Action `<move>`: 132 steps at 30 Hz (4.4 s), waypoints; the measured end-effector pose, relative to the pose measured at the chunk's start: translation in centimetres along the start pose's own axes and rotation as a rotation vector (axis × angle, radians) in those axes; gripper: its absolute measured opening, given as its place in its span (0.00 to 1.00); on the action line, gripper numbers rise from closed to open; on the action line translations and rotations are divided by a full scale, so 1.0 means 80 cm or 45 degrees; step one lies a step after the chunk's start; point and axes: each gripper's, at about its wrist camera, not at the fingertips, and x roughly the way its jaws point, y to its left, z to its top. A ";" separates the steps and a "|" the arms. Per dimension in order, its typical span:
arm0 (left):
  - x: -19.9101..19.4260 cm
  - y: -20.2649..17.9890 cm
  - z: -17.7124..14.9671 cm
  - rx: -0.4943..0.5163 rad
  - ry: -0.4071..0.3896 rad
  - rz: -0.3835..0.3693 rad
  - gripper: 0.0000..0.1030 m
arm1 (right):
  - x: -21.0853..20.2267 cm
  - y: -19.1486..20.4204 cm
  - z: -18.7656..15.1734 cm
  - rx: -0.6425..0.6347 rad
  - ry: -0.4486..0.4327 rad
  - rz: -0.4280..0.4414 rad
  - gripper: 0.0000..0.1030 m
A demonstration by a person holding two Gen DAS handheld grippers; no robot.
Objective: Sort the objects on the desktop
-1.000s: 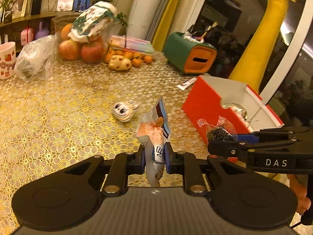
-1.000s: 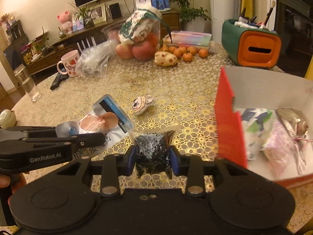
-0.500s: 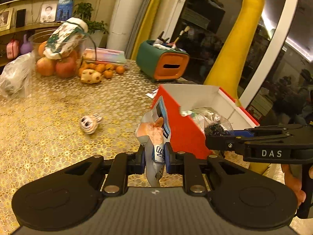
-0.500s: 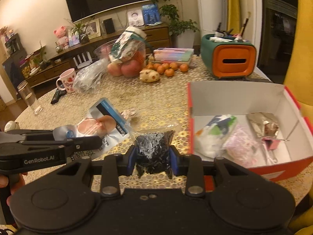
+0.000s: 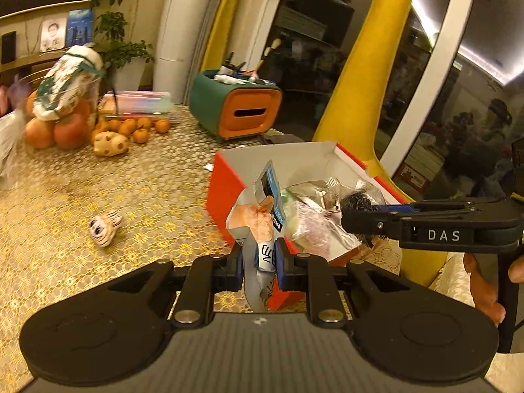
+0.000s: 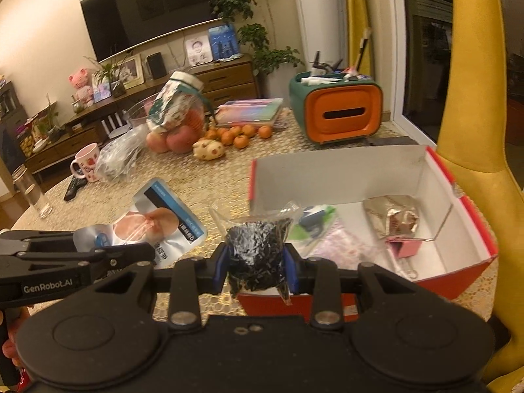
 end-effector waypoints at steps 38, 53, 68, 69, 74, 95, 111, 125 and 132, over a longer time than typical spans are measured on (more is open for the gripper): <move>0.212 -0.104 0.080 0.241 0.212 0.026 0.17 | 0.071 -0.152 -0.004 0.111 0.131 -0.211 0.33; 0.284 -0.093 0.100 0.262 0.361 0.049 0.17 | 0.116 -0.150 -0.007 0.033 0.208 -0.252 0.33; 0.313 -0.084 0.089 0.269 0.474 0.047 0.17 | 0.135 -0.148 -0.009 0.008 0.263 -0.255 0.34; 0.311 -0.083 0.089 0.263 0.471 0.046 0.17 | 0.135 -0.148 -0.008 0.009 0.265 -0.254 0.34; 0.305 -0.079 0.087 0.242 0.449 0.038 0.17 | 0.133 -0.149 -0.007 0.008 0.263 -0.258 0.38; 0.249 -0.069 0.084 0.168 0.355 -0.013 0.21 | 0.081 -0.145 -0.007 0.054 0.121 -0.175 0.71; 0.177 -0.077 0.075 0.222 0.237 -0.038 0.63 | 0.034 -0.129 -0.008 0.039 0.022 -0.119 0.79; 0.116 -0.079 0.053 0.244 0.146 -0.017 0.66 | 0.006 -0.098 -0.020 0.034 -0.013 -0.129 0.83; 0.080 -0.057 0.045 0.192 0.094 -0.034 0.82 | -0.010 -0.074 -0.027 0.016 -0.065 -0.127 0.91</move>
